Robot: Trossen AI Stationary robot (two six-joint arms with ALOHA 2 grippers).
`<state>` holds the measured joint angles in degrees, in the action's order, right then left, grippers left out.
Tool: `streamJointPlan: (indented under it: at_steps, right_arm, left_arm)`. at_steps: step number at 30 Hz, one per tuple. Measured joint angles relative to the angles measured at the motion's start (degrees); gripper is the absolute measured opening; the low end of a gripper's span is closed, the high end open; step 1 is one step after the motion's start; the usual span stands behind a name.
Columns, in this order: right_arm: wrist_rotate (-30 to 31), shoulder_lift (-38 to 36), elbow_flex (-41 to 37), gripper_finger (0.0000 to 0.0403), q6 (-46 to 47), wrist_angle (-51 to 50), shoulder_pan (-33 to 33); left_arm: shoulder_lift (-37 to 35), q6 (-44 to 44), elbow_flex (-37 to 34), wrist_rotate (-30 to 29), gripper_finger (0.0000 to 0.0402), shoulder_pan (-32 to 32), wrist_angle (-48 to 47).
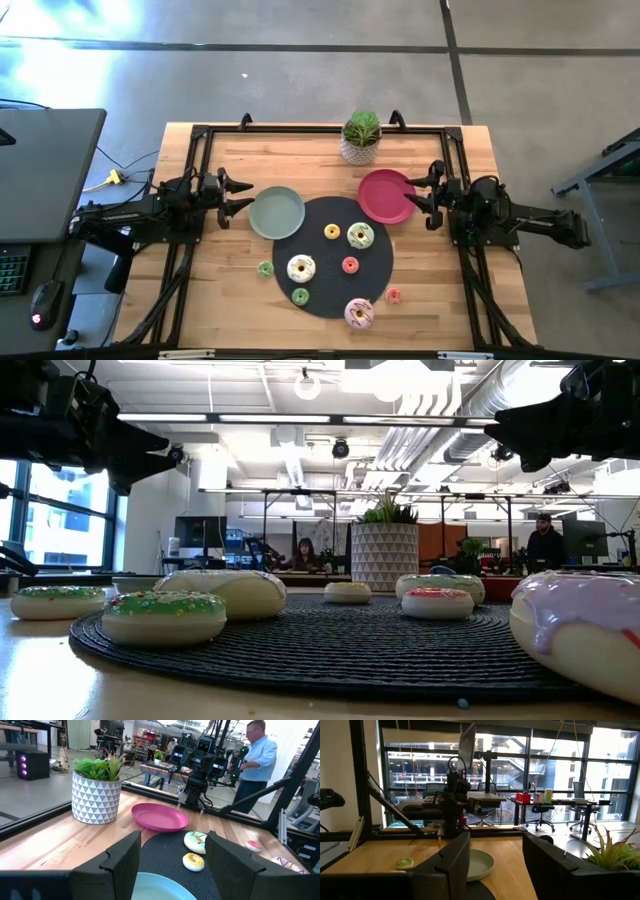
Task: Pick & Place donuts
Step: Put the big blue doughnut on the red plate
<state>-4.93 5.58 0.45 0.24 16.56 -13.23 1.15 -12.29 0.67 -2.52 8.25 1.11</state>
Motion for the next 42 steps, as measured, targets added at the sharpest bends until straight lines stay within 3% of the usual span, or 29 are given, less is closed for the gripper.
streamJointPlan:
  at_steps: [6,18,22,27,32,36,42]
  right_arm:
    - [-0.09,0.02,-0.01,0.0171,4.69,0.42,0.02]
    - [0.57,0.85,0.47,0.0179,0.89,1.2,0.02]
    - [0.02,4.73,5.0,0.0192,-1.71,1.52,0.02]
    - [-3.36,15.41,13.84,0.0207,-5.85,-2.68,0.05]
    - [-3.28,29.62,21.68,0.021,-6.28,-15.65,0.04]
    - [-5.72,41.54,24.09,0.021,-5.0,-14.83,0.13]
    - [-13.25,60.12,27.89,0.0209,-1.44,-12.43,0.37]
  left_arm:
    - [0.0,0.0,0.0,0.0,0.0214,0.0,-0.01]
    - [0.0,0.0,0.0,-0.79,0.0214,0.0,1.6]
    - [0.0,0.0,0.0,-1.8,0.0214,0.0,4.58]
    - [0.0,-0.22,0.0,-5.65,0.0214,0.0,4.72]
    - [0.0,-1.89,0.0,-7.39,0.0214,0.0,10.35]
    - [0.02,-1.86,0.42,-6.75,0.0214,0.0,18.13]
    - [0.02,-1.03,3.21,-10.18,0.0214,0.0,19.36]
